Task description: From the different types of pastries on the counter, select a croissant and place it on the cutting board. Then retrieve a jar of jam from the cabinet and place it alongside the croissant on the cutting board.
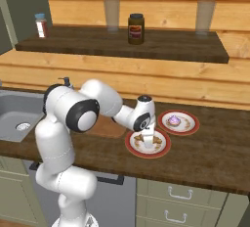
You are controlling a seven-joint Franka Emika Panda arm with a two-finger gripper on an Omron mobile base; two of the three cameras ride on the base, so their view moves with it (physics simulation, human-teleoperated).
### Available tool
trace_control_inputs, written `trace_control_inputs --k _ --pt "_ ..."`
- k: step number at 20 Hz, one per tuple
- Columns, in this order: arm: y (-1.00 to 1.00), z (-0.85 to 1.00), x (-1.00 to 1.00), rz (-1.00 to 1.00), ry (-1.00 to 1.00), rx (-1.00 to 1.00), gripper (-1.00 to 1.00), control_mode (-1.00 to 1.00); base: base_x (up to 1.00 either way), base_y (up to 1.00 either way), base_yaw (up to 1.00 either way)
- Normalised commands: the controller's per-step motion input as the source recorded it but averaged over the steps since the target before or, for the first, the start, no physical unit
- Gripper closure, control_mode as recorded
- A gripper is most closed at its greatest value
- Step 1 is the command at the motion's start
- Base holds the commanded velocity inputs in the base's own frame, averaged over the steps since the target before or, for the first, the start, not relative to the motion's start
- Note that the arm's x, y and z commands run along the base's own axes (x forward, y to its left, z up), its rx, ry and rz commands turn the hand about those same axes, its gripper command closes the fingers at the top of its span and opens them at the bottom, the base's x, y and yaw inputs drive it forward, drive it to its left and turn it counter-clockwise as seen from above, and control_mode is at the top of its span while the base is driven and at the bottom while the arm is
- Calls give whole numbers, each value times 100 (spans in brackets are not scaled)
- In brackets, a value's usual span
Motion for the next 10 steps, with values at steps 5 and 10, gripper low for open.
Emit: trace_control_inputs --k 5,10 --pt "0 14 2 0 0 2 100 -100 0 0 0" --pt "0 94 0 7 5 14 100 -100 0 0 0"
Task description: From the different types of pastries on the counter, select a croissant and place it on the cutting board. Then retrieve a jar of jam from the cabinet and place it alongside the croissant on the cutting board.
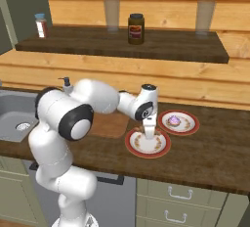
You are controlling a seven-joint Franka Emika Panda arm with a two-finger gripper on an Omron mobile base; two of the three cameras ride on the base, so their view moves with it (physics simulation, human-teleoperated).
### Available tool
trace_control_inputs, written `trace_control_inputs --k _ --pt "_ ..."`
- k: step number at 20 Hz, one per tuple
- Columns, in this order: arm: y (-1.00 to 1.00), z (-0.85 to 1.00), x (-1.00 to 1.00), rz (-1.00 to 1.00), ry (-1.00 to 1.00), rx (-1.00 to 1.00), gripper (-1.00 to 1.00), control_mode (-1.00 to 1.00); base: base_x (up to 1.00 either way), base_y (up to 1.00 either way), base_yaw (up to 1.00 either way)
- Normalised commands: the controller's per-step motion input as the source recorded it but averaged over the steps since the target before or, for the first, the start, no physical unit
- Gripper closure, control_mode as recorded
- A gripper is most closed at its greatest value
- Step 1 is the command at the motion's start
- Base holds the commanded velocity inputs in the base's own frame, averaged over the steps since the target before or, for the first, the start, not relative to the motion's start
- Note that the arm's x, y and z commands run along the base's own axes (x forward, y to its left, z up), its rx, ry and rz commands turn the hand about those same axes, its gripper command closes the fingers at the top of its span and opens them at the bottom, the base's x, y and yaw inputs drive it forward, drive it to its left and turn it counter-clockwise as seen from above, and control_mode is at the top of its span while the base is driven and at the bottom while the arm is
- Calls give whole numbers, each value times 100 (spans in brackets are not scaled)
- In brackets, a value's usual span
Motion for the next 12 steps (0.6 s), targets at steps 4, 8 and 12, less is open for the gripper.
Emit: trace_control_inputs --k 4,8,12 --pt "6 91 0 9 12 17 100 -100 0 0 0" --pt "24 36 -7 29 4 9 100 -100 0 0 0" --pt "47 3 -22 34 0 -1 100 -100 0 0 0"
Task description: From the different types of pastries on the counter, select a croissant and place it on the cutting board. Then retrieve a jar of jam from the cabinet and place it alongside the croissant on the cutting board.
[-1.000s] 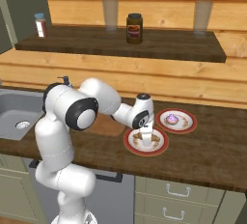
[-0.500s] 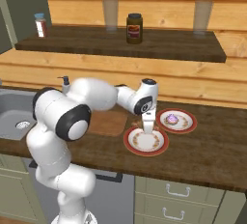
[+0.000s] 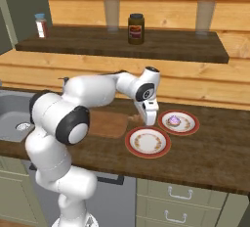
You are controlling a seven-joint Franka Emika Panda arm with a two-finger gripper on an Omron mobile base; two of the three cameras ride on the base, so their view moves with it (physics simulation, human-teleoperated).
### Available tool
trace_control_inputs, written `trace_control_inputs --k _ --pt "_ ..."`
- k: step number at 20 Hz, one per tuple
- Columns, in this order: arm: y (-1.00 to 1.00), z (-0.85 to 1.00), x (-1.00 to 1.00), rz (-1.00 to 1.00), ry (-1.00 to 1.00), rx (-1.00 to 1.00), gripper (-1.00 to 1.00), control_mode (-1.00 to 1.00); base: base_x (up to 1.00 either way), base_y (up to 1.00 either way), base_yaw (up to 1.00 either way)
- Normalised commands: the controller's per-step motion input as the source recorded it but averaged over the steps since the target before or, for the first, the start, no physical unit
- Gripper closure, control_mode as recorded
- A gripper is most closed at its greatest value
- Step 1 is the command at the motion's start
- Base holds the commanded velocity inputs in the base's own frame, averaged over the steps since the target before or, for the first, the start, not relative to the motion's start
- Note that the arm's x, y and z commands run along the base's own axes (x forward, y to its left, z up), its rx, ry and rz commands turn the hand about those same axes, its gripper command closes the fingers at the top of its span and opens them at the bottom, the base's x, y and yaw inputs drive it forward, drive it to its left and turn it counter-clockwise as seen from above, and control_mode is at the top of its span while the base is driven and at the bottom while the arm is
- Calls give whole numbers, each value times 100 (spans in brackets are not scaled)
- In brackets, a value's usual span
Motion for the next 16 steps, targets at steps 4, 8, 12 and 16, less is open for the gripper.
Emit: trace_control_inputs --k 4,8,12,16 --pt "50 0 -66 24 -20 -14 100 -100 0 0 0" --pt "58 0 -74 24 -47 -17 100 -100 0 0 0" --pt "64 0 -43 28 -52 -14 100 -100 0 0 0" --pt "78 49 6 30 0 0 100 -100 0 0 0"
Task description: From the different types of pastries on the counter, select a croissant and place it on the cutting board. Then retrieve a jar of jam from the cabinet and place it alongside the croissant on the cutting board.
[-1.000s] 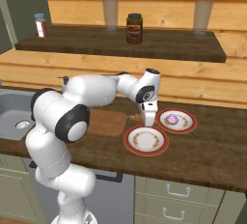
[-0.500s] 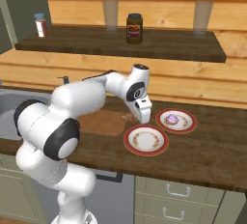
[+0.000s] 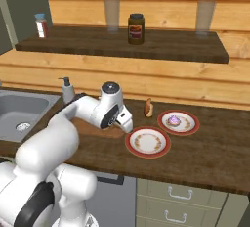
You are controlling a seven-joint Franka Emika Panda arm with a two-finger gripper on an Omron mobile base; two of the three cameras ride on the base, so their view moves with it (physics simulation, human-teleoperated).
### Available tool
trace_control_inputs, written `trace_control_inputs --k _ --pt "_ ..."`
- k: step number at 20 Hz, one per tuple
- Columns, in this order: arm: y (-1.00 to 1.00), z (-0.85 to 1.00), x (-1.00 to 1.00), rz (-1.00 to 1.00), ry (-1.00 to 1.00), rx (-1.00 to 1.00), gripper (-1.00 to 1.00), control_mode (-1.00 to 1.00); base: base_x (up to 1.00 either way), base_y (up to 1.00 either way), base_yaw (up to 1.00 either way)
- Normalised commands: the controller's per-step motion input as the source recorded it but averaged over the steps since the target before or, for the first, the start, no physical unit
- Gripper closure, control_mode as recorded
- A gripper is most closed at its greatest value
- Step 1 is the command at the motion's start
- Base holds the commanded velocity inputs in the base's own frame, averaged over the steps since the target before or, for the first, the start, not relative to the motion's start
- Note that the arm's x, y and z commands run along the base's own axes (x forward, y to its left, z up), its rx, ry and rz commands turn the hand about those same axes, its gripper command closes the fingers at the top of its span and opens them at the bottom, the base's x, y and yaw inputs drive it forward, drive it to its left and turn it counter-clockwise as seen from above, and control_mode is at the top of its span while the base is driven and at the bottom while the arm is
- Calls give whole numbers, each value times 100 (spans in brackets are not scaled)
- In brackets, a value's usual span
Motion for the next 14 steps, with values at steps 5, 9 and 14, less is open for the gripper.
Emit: trace_control_inputs --k 5,9,14 --pt "72 68 38 34 4 -1 100 -100 0 0 0" --pt "22 17 62 31 1 -13 100 -100 0 0 0" --pt "1 -6 44 30 1 -19 100 -100 0 0 0"
